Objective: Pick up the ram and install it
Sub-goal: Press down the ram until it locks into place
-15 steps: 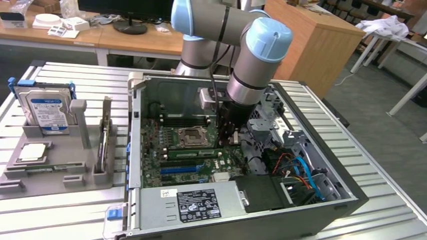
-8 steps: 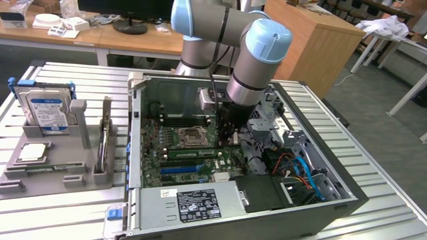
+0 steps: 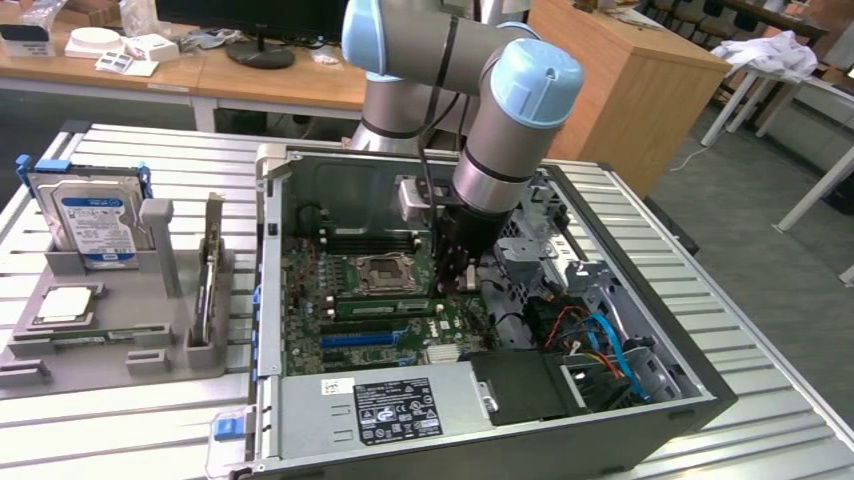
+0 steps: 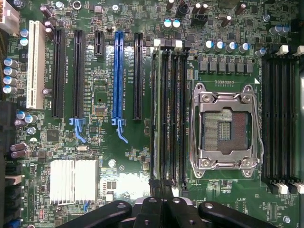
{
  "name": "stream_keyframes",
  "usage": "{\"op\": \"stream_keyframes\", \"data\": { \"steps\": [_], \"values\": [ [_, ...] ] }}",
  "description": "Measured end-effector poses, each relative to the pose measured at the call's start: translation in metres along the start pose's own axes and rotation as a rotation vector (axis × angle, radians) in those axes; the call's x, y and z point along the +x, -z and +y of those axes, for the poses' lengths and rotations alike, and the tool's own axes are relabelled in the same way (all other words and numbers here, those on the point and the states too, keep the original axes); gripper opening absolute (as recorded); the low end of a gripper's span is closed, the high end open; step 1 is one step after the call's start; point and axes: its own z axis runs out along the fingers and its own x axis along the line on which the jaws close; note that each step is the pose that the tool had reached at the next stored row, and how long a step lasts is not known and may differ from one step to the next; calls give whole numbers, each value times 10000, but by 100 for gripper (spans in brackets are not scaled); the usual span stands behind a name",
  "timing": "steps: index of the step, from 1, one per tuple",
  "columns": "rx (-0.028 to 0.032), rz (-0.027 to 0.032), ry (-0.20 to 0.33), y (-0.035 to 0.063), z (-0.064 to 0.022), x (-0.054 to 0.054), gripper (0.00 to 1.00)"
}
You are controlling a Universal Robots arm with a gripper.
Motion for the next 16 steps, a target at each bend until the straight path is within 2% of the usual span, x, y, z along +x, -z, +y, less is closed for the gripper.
{"op": "stream_keyframes", "data": {
  "steps": [16],
  "values": [
    [-1, 2, 0, -41, -2, 3, 11]
  ]
}}
